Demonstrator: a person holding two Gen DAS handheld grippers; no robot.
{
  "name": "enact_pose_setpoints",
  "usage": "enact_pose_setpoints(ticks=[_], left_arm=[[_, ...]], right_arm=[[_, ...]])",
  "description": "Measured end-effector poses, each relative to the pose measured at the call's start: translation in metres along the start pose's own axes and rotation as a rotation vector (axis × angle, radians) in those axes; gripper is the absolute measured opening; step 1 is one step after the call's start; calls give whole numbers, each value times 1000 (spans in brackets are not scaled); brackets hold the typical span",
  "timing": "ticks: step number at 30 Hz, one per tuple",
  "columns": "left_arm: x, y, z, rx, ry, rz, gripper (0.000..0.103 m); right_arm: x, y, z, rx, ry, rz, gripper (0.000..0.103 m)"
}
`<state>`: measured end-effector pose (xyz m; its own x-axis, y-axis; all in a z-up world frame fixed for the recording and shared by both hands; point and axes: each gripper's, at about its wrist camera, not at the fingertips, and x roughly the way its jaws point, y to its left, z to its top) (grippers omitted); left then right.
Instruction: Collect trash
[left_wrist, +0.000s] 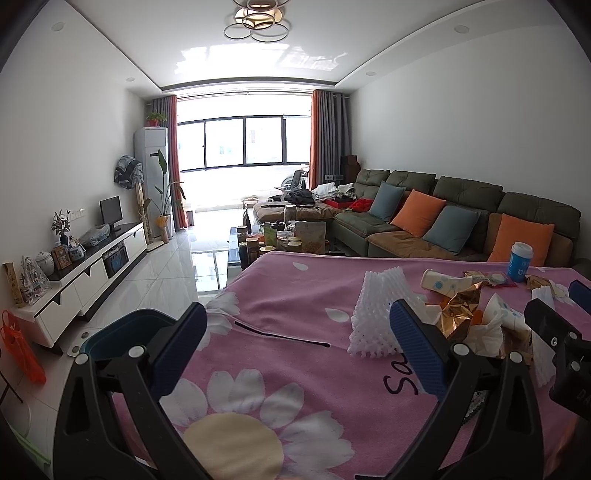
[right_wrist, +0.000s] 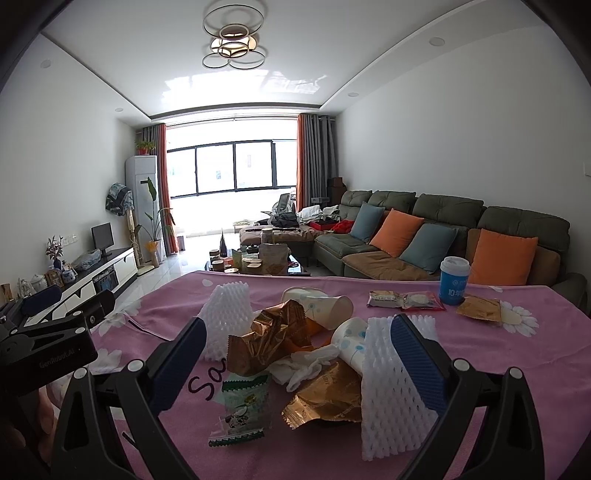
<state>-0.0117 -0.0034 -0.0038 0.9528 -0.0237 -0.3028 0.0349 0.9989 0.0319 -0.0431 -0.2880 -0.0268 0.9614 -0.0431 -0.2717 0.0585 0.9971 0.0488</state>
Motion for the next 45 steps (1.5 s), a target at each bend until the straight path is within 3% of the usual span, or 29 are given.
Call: enact_pose_setpoints(ticks=[31, 45], left_arm=[[0, -5, 0, -2, -5, -16, 98], [-6, -4, -3, 5, -60, -41, 98]], right_arm=[[-1, -8, -2, 12, -16, -21, 96], [-1, -9, -2, 19, -27, -40, 96]])
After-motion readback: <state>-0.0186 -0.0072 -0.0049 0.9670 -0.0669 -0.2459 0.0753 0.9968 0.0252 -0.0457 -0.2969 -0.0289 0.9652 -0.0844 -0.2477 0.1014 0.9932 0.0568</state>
